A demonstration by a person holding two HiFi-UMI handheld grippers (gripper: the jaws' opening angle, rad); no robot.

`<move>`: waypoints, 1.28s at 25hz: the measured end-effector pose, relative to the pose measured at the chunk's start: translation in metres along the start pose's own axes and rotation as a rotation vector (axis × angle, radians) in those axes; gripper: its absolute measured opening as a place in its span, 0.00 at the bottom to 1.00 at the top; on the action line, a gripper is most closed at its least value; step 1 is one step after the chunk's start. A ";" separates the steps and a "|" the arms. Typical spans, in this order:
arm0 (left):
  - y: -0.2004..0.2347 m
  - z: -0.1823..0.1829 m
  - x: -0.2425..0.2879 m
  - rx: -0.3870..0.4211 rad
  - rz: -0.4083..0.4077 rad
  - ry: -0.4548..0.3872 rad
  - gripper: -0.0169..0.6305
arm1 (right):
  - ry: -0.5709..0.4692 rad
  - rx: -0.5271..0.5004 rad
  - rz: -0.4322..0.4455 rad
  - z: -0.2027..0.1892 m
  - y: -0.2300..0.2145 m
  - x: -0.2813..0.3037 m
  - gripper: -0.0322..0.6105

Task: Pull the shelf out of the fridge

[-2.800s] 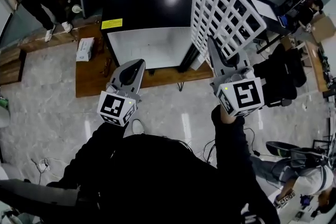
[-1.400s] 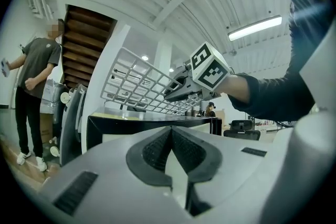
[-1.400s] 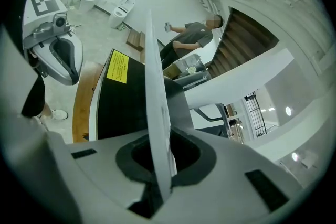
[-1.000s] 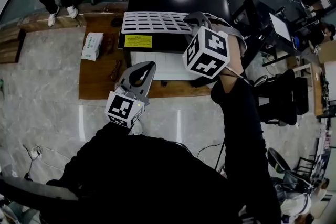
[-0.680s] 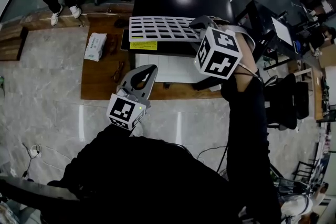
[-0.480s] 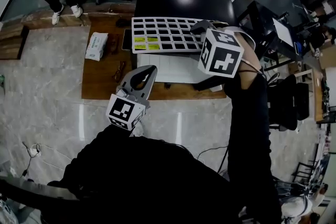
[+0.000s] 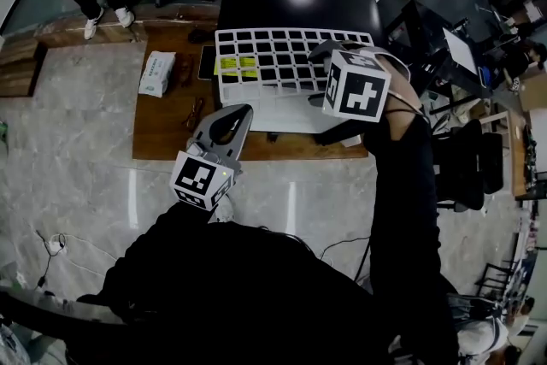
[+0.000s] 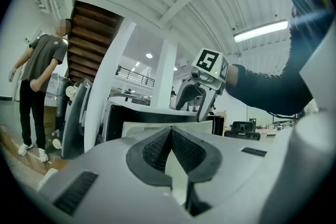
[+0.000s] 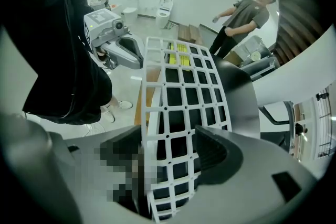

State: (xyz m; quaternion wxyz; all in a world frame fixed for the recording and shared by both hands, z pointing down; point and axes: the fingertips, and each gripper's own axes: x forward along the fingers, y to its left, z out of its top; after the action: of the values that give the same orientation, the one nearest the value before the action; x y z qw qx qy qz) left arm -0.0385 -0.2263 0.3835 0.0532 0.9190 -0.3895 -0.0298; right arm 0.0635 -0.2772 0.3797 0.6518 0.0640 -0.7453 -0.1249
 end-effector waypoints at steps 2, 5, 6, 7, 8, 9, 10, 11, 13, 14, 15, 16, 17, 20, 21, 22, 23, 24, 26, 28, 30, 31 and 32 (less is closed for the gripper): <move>0.005 -0.001 -0.002 -0.005 -0.002 0.005 0.04 | -0.005 0.003 -0.020 0.005 -0.004 0.003 0.56; -0.006 -0.003 -0.003 0.004 -0.005 0.008 0.04 | -0.076 0.010 -0.089 0.006 0.001 -0.013 0.56; -0.012 -0.003 -0.003 0.009 -0.007 0.008 0.04 | -0.124 0.019 -0.123 0.006 0.004 -0.023 0.56; -0.014 -0.004 -0.003 0.013 -0.008 0.007 0.04 | -0.183 0.032 -0.157 0.009 0.008 -0.035 0.56; -0.014 -0.004 -0.004 0.015 -0.009 0.008 0.04 | -0.252 0.050 -0.190 0.014 0.011 -0.046 0.56; -0.012 -0.004 -0.005 0.015 -0.009 0.008 0.04 | -0.328 0.073 -0.222 0.020 0.014 -0.058 0.56; -0.011 -0.003 -0.007 0.015 -0.008 0.009 0.04 | -0.408 0.098 -0.258 0.026 0.018 -0.070 0.56; -0.012 -0.001 -0.009 0.016 -0.008 0.009 0.04 | -0.491 0.121 -0.296 0.030 0.024 -0.082 0.54; -0.019 0.003 -0.014 0.026 -0.013 0.008 0.04 | -0.670 0.187 -0.358 0.034 0.040 -0.102 0.52; -0.024 0.004 -0.016 0.033 -0.017 0.008 0.04 | -0.765 0.238 -0.380 0.032 0.049 -0.109 0.50; -0.030 0.006 -0.018 0.039 -0.020 0.007 0.04 | -0.858 0.299 -0.396 0.029 0.058 -0.114 0.48; -0.037 0.007 -0.021 0.043 -0.023 0.004 0.04 | -0.939 0.366 -0.407 0.024 0.068 -0.115 0.46; -0.043 0.008 -0.023 0.046 -0.027 0.001 0.04 | -1.007 0.433 -0.413 0.017 0.077 -0.114 0.43; -0.068 0.010 -0.032 0.057 -0.048 -0.010 0.04 | -1.168 0.613 -0.436 0.000 0.108 -0.107 0.31; -0.077 0.009 -0.036 0.062 -0.059 -0.009 0.04 | -1.211 0.660 -0.448 -0.005 0.120 -0.103 0.20; -0.087 0.007 -0.041 0.066 -0.071 -0.006 0.04 | -1.245 0.702 -0.459 -0.009 0.131 -0.099 0.10; -0.096 0.003 -0.045 0.070 -0.083 0.001 0.04 | -1.272 0.738 -0.468 -0.013 0.143 -0.094 0.08; -0.105 -0.002 -0.049 0.071 -0.094 0.009 0.04 | -1.292 0.768 -0.472 -0.016 0.155 -0.089 0.06; -0.119 -0.014 -0.058 0.067 -0.111 0.024 0.04 | -1.321 0.804 -0.472 -0.018 0.177 -0.079 0.06; -0.132 -0.027 -0.067 0.062 -0.122 0.038 0.04 | -1.334 0.817 -0.472 -0.019 0.197 -0.071 0.06; -0.144 -0.037 -0.076 0.058 -0.128 0.049 0.04 | -1.345 0.826 -0.472 -0.019 0.214 -0.066 0.06; -0.150 -0.041 -0.080 0.057 -0.131 0.054 0.04 | -1.352 0.831 -0.473 -0.019 0.221 -0.066 0.06; -0.155 -0.044 -0.085 0.055 -0.133 0.059 0.04 | -1.357 0.834 -0.474 -0.018 0.228 -0.066 0.06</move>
State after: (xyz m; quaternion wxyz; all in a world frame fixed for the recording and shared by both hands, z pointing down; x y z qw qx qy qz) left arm 0.0173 -0.0552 0.4096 0.0372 0.9444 -0.3265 0.0044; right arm 0.1058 -0.0430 0.3805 -0.0600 0.3666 -0.9283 0.0161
